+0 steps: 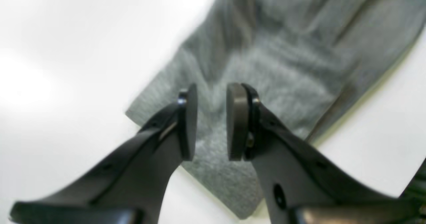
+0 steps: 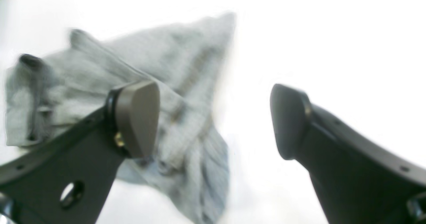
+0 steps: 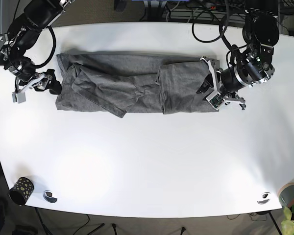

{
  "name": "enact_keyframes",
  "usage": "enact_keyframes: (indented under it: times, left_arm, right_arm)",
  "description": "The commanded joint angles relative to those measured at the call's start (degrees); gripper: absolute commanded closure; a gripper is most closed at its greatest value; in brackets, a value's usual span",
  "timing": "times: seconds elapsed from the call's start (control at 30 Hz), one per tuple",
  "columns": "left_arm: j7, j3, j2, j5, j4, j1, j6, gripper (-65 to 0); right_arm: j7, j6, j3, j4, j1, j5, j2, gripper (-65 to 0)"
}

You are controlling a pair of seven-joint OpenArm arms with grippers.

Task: Fold the T-shirt properly
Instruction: 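Grasp both ends of the folded strip with both grippers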

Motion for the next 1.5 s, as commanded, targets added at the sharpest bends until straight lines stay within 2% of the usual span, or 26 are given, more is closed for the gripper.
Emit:
enact_keyframes:
  times: [0.0,0.27,0.47,0.77,0.97,1.03,1.13,1.2,1.27,1.3,1.33,1.47]
  left_arm:
    - [1.0,-1.9,0.5,0.3,0.4,-0.1,-0.4,-13.1]
    - [1.2,-10.5,5.7,0.3,-4.3,0.5,-0.4,-12.9]
    - [1.2,-15.2,9.4,0.3,-8.1,0.5,-0.4,-12.8]
    - [0.8,-17.1,13.8,0.3,-10.8,0.5,-0.4,-13.1]
    - [0.8,-16.8,15.0,0.5,-13.5,0.1,-0.4,-13.2]
    - [0.8,-16.7,15.0,0.7,-15.2,-0.1,-0.4,-13.2]
    - [0.8,-16.7,15.1,0.7,-17.5,-0.6,-0.4,-13.2]
    - [0.8,-16.7,15.1,0.7,-19.0,-1.6,-0.4,-13.2]
    - [0.8,-16.7,15.1,0.7,-20.2,-1.9,-0.4,-13.2]
    - [0.7,-16.7,15.1,0.7,-21.2,-2.1,-0.4,-13.2]
    - [0.7,-16.7,15.0,0.7,-21.8,-2.1,-0.4,-13.2]
    - [0.7,-16.6,14.6,0.7,-22.6,-2.1,-0.4,-13.2]
  right_arm:
    - [0.8,0.36,0.0,-0.4,0.6,1.9,-0.3,-49.5]
    - [1.2,0.36,-0.3,-1.5,-1.1,2.2,-4.0,-49.5]
    - [1.7,0.36,-4.4,-1.7,-1.8,2.1,-4.5,-49.3]
    - [3.7,0.36,-7.0,-1.7,-2.4,1.9,-7.1,-49.0]
    - [5.7,0.36,-7.0,-1.7,-2.5,1.9,-7.2,-47.7]
    - [5.8,0.36,-7.0,-1.7,-2.5,1.9,-7.2,-42.2]
    - [6.5,0.36,-7.0,-1.6,-2.4,0.3,-7.2,-29.5]
    - [6.9,0.36,-7.0,-1.2,-2.2,-2.2,-7.4,-17.0]
    - [7.1,0.36,-7.0,-1.2,-1.6,-3.6,-7.5,-8.6]
    - [7.1,0.36,-7.0,-0.8,-1.4,-4.6,-7.5,-2.2]
    - [7.1,0.36,-7.0,0.0,-1.4,-5.4,-7.5,0.0]
    - [7.1,0.36,-6.9,5.7,-1.5,-7.6,-7.6,0.0]
